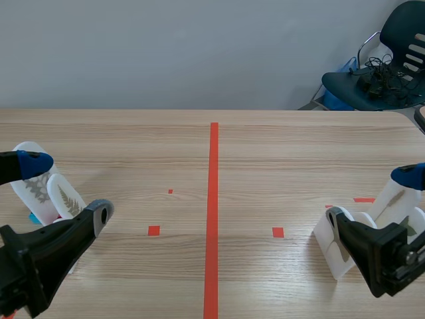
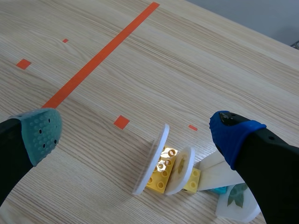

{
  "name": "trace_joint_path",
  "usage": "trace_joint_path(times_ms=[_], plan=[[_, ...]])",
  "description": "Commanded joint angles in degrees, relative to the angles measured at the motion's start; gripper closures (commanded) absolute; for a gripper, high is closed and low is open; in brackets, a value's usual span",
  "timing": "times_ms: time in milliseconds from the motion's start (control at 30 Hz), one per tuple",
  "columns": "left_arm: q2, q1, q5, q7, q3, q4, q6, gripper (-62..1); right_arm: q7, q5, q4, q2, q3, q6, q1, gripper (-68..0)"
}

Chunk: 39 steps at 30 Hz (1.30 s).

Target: Do the leaf sorting experiment

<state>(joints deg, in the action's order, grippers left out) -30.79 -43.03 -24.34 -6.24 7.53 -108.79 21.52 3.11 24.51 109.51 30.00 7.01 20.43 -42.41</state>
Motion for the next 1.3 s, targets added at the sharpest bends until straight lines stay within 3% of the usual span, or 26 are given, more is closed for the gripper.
trace_joint_path(times_ms=[0, 767, 1000, 1167, 1267], plan=[[0.1, 0.1, -0.5, -0.8, -0.5, -1.4, 0.3, -62.3, 0.7, 0.4, 1.0, -0.1, 0.1, 0.0, 0.7, -67.9], [0.1, 0.3, -0.5, 0.4, -0.5, -1.4, 1.0, -62.3, 0.7, 0.4, 1.0, 0.0, 0.1, 0.0, 0.7, -67.9], [0.1, 0.4, -0.5, 3.3, -0.9, -1.4, 5.3, -62.3, 0.7, 0.4, 1.0, 0.0, 0.1, 0.0, 0.7, -67.9], [0.4, 2.4, 0.9, 4.2, -5.6, -0.5, 5.2, -62.3, 0.7, 0.4, 1.0, 0.0, 0.1, 0.0, 0.7, -67.9], [1.1, 6.4, 4.5, 4.2, -9.8, 2.0, 5.2, -62.3, 0.6, 0.4, 1.0, 0.0, 0.1, 0.0, 0.7, -67.9]])
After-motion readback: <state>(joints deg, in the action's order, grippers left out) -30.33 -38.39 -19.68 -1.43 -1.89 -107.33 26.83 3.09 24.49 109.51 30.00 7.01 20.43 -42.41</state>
